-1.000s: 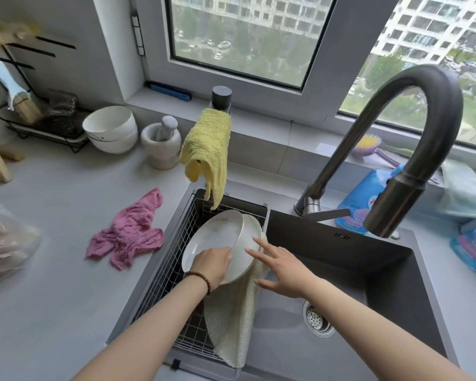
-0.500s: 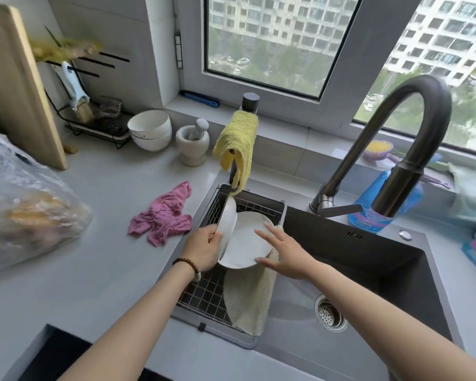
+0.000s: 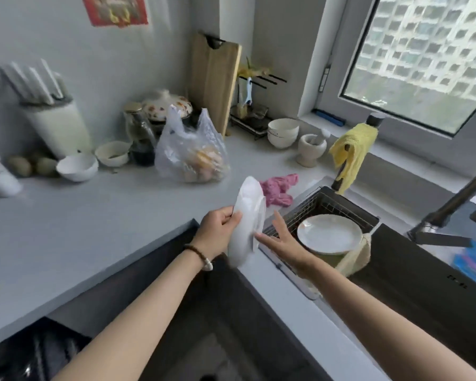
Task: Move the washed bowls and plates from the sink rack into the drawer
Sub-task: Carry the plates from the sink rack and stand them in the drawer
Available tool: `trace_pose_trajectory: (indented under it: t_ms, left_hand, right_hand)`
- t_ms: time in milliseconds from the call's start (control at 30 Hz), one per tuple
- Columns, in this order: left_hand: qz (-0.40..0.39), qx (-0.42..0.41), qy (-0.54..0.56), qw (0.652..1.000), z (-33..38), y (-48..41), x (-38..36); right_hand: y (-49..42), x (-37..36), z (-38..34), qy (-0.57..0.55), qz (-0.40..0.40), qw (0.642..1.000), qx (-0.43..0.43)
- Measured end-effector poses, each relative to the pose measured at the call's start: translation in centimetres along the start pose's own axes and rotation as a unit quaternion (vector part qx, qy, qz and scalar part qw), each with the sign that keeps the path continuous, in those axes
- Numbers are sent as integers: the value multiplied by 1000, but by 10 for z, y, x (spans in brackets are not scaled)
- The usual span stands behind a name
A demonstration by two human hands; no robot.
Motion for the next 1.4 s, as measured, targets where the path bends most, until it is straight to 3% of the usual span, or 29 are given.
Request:
trace_pose_trajectory:
  t_ms: [133, 367, 600, 800, 1200, 1400]
  left_hand:
    - [66, 14, 32, 997, -4, 76, 77]
    - [194, 53, 35, 979, -41, 229, 206]
    - [260, 77, 90, 958, -93, 401, 324]
    - [316, 103, 123, 935, -138, 516, 404]
    - [420, 149, 218, 868, -220, 592, 463]
    - [441, 164, 247, 847, -262, 593, 491]
  right_hand:
    - [8, -89, -37, -44, -102, 991, 71]
    - [50, -273, -82, -52, -256, 961, 94]
    - [124, -469, -96, -16, -342, 932, 119]
    - [170, -610, -98, -1, -403, 912, 80]
    - [158, -751, -82, 97, -502, 859, 3]
    - [140, -791, -78, 101, -503, 858, -10]
Point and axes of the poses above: each hand's wrist, its own y-axis away from the middle knuckle, its own x-axis out of the back of the hand, z = x × y, the point moved 1 cm from there along -y, towards the middle knuckle, and after that the axes turned 9 degrees about y, right-handed, at the moved point
